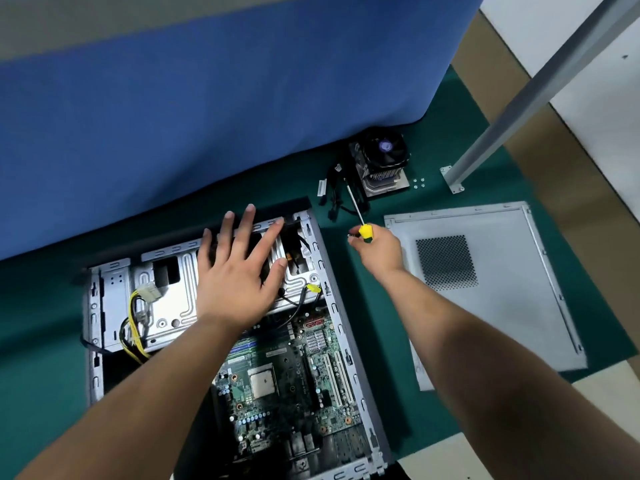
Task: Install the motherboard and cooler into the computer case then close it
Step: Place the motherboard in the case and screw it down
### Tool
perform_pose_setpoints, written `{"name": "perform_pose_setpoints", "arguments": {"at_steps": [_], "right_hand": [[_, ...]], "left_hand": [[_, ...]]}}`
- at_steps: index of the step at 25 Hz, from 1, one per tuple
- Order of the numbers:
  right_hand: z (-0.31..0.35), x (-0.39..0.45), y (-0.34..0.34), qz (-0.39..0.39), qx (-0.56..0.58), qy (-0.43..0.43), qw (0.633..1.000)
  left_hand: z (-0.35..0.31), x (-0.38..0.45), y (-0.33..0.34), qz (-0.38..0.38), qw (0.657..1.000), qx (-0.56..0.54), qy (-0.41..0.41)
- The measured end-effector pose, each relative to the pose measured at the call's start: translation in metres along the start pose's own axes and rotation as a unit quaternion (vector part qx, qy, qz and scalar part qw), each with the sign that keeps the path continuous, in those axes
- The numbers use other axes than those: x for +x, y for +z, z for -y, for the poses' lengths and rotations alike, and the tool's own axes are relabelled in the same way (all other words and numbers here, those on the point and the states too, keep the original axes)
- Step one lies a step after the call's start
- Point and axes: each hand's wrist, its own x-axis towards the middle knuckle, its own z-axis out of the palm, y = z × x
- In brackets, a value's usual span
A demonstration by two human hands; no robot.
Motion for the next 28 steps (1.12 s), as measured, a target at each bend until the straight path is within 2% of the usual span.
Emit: {"name": "perform_pose_setpoints", "arguments": {"at_steps": [3, 6, 15, 17, 20, 24, 26, 28], "right_hand": [[-0.003, 0.008, 0.017, -0.032, -0.061, -0.031, 0.997], [-0.003, 0.01, 0.024, -0.073, -0.09, -0.017, 0.993], [0.002, 0.008, 0.03, -0.081, -0.129, -0.005, 0.988], [0.006, -0.001, 0.025, -0.09, -0.098, -0.012, 0.991], [0.012, -0.03, 0.011, -0.088, 0.01, -0.007, 0.996], [0.029, -0.085, -0.021, -0.054, 0.116, -0.018, 0.992], [0.041, -0.117, -0.037, -0.032, 0.16, -0.036, 0.986], [0.055, -0.149, -0.047, 0.0, 0.208, -0.037, 0.977]], "left_hand": [[0.001, -0.001, 0.003, -0.009, 1.0, 0.001, 0.003], [0.002, -0.001, 0.005, -0.018, 1.0, 0.002, 0.005], [0.003, 0.0, 0.008, -0.023, 1.0, 0.008, 0.008], [0.002, 0.0, 0.008, -0.022, 1.0, 0.005, 0.009], [0.003, 0.001, 0.005, -0.014, 1.0, 0.005, 0.011], [0.002, 0.001, -0.008, 0.042, 0.999, -0.022, 0.006], [0.001, 0.003, -0.025, 0.076, 0.992, -0.105, -0.008], [-0.007, -0.001, -0.045, 0.076, 0.964, -0.254, -0.026]]}}
